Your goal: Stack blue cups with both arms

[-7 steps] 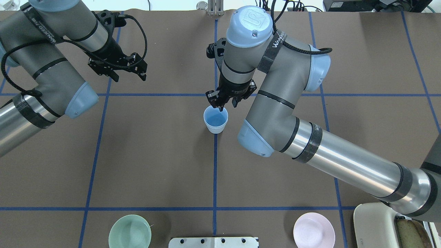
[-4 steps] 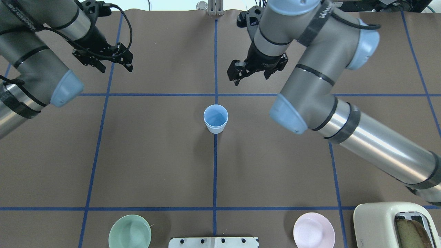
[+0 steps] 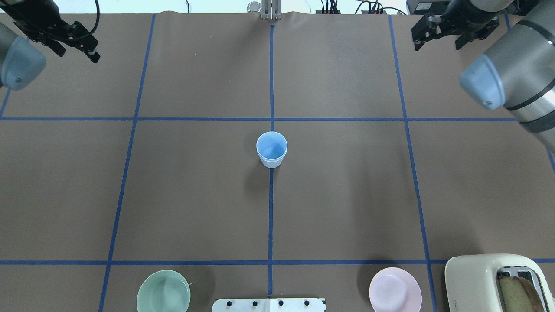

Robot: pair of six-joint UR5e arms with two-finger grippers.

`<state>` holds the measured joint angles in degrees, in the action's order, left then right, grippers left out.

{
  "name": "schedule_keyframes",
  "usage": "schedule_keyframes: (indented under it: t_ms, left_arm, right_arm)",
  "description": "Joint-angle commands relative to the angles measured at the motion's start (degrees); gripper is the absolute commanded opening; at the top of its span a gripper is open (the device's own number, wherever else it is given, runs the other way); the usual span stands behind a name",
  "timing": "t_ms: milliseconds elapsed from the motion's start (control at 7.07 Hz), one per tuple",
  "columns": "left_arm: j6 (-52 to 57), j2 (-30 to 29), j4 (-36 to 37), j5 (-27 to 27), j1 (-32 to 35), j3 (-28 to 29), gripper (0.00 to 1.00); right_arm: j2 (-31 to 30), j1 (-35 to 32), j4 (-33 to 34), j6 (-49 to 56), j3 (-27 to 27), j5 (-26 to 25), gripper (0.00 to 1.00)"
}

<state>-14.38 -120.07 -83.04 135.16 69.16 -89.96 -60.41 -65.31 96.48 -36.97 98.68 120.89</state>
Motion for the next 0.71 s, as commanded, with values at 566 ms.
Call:
schedule_keyframes:
  t_ms: [566]
  left_arm:
    - [30.55, 13.52, 0.51, 0.02, 16.69, 8.23, 0.98]
  right_arm:
    - [-19.98, -16.86, 1.07, 21.58, -4.64, 7.87, 1.0]
